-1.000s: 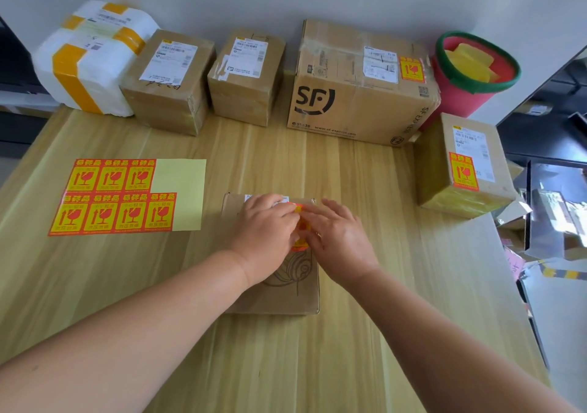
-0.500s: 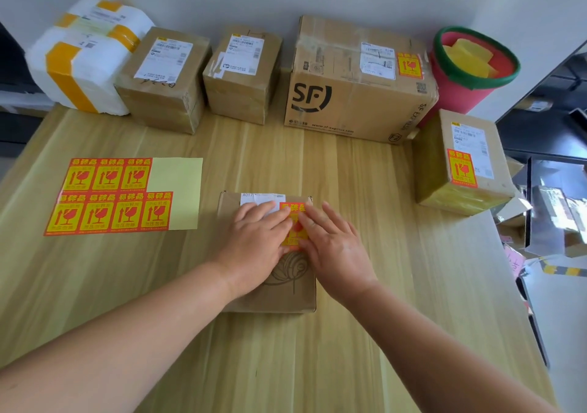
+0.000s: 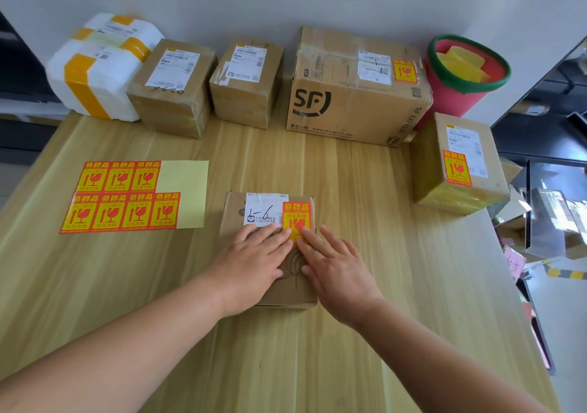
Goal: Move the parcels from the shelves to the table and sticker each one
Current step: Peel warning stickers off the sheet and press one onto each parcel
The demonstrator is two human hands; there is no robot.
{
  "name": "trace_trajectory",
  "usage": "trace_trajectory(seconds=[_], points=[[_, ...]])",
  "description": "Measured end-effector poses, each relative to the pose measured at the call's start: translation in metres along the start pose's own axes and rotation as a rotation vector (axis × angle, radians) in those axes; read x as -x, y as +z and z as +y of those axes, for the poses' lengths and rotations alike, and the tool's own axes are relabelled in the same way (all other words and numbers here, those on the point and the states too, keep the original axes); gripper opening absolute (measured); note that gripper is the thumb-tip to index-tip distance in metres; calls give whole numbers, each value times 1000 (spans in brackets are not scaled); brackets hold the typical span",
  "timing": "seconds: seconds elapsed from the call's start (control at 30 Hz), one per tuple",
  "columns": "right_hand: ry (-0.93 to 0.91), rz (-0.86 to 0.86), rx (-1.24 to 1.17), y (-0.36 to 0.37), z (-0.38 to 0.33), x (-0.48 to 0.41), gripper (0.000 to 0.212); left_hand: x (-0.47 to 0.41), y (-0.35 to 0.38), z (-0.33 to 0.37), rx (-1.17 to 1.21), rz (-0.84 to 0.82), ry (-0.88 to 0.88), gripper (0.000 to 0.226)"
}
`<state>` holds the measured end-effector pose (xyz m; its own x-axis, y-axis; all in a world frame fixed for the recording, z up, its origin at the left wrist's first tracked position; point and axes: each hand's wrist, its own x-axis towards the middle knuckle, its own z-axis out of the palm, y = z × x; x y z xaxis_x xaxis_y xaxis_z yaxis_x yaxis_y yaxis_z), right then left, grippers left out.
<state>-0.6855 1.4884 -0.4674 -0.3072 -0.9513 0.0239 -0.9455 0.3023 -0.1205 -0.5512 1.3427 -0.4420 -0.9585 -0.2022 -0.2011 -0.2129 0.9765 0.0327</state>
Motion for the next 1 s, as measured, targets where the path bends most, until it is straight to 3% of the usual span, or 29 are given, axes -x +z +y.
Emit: trace_trajectory(seconds=[0.27,0.33,0.4,0.5,0.67,0.83,1.0], points=[[32,-108,31,-6,2,11,51,10,0,-1,-26,-115,13,75],[46,-150,8,-8,2,12,53,11,2,1,-1,-118,-22,70],[48,-202,-48,-13,0,9,60,10,-1,3,10,-119,-29,69],[68,-255,-94,-17,0,11,77,14,-1,3,15,-122,-23,90],[109,-297,-97,-21,-4,13,85,16,-8,7,22,-149,-69,63],[82,-238,-43,-23,-15,8,68,13,-10,13,60,-90,-55,71],[78,-265,-45,-15,-17,12,64,10,-10,17,58,-165,-48,61]])
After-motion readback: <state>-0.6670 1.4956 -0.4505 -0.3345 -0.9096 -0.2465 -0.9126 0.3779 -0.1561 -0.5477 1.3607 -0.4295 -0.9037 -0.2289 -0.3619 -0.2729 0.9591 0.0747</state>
